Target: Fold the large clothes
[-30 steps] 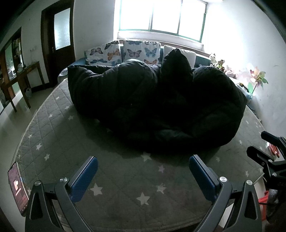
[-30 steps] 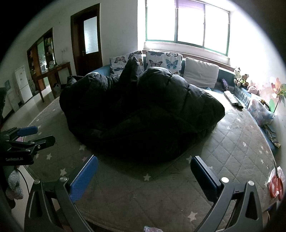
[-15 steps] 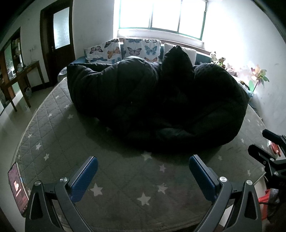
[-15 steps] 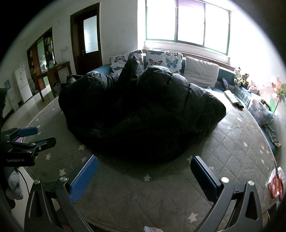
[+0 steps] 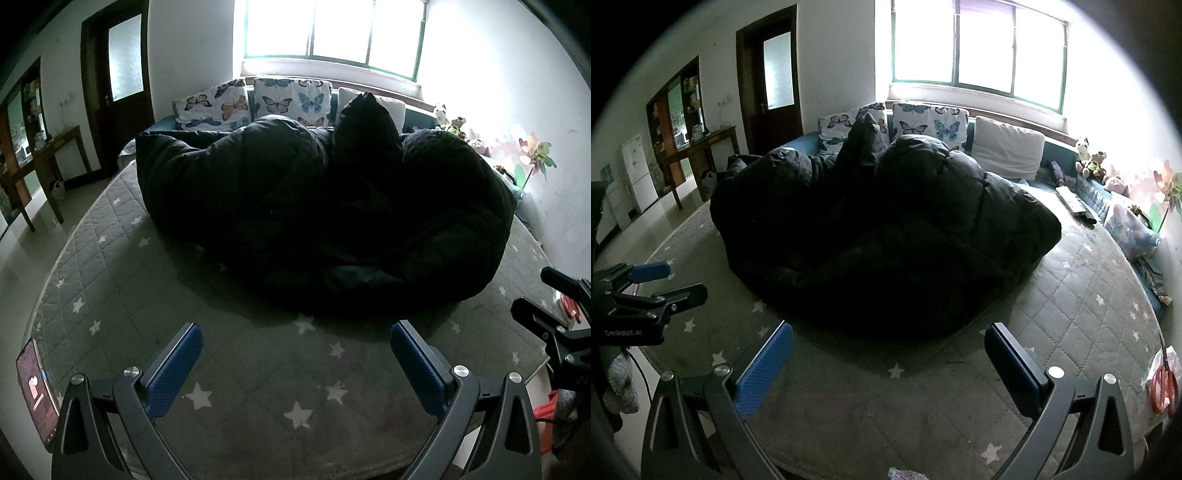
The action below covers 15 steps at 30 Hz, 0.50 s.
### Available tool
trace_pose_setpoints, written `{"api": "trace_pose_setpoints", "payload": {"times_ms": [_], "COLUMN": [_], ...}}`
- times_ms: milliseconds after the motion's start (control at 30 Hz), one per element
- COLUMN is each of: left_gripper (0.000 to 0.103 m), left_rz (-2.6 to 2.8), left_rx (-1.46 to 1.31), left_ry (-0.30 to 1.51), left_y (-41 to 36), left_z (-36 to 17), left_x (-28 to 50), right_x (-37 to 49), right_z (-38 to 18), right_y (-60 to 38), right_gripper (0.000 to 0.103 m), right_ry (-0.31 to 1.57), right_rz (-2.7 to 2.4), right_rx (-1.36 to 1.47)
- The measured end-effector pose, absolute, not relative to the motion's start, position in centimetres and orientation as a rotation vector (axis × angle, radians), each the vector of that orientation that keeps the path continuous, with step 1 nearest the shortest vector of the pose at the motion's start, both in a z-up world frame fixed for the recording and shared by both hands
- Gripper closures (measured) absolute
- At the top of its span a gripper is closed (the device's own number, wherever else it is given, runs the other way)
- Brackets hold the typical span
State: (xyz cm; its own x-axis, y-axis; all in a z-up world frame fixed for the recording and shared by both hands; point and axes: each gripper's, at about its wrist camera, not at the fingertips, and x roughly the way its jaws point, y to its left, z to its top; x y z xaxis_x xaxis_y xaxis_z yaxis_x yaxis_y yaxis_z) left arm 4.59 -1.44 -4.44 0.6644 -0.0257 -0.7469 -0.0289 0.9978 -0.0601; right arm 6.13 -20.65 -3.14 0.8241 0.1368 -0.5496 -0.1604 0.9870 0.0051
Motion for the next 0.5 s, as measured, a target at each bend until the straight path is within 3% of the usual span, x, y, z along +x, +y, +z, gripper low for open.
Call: {"api": "trace_pose_setpoints", "payload": {"times_ms": [500], "left_gripper": [0.000], "left_rz": [0.000], "left_rx": [-0.056], "left_ry": [0.851], "left_y": [-1.25], "left_z": [-4.51], "left_x": [5.45], "right_x": [6.70], "right_z": [-3.04], "right_y": [-20.47], "right_gripper": [0.000], "right_ry": [0.593], "right_rz": [0.167], "right_rx": [-0.057]}}
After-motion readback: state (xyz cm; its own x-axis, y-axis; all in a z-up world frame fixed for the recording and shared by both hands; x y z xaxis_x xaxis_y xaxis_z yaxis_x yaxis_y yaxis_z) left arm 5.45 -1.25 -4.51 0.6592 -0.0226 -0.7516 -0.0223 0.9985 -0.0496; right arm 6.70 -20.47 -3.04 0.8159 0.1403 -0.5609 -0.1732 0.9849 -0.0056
